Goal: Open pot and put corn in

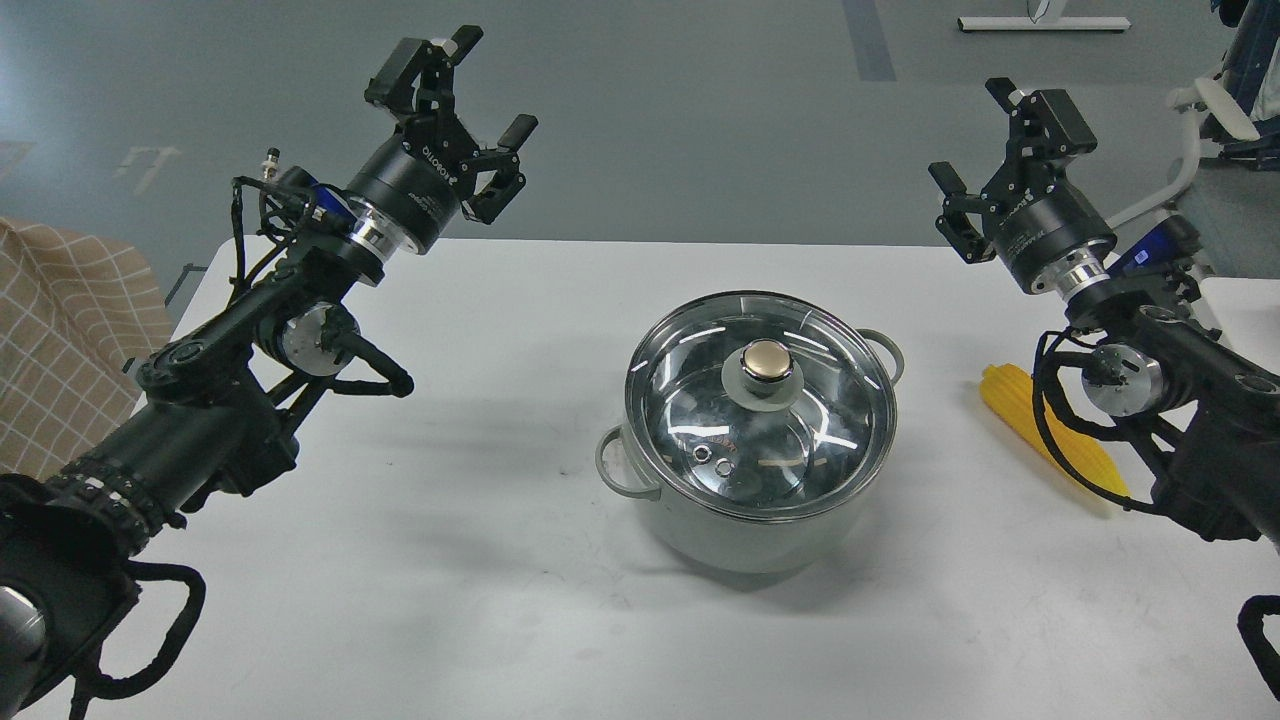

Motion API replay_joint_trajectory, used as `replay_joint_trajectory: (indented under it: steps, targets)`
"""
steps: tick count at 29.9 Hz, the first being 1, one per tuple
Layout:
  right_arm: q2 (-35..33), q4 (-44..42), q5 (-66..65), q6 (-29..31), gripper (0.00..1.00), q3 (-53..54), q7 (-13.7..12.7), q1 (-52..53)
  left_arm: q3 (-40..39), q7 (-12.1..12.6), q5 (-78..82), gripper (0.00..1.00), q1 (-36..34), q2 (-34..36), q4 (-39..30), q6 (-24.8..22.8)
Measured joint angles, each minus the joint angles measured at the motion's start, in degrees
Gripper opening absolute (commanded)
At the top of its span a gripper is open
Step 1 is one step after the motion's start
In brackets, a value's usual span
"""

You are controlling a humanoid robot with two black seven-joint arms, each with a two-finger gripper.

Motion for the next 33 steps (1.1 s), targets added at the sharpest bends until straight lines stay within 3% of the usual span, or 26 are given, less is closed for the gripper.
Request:
replay_joint_trajectory:
  steps: [33]
  targets:
    - [0.0, 0.3, 0.0, -0.2, 1.00, 0.0, 0.0, -0.2, -0.1, -0.2, 0.0, 0.98, 0.1, 0.2, -2.3, 0.7]
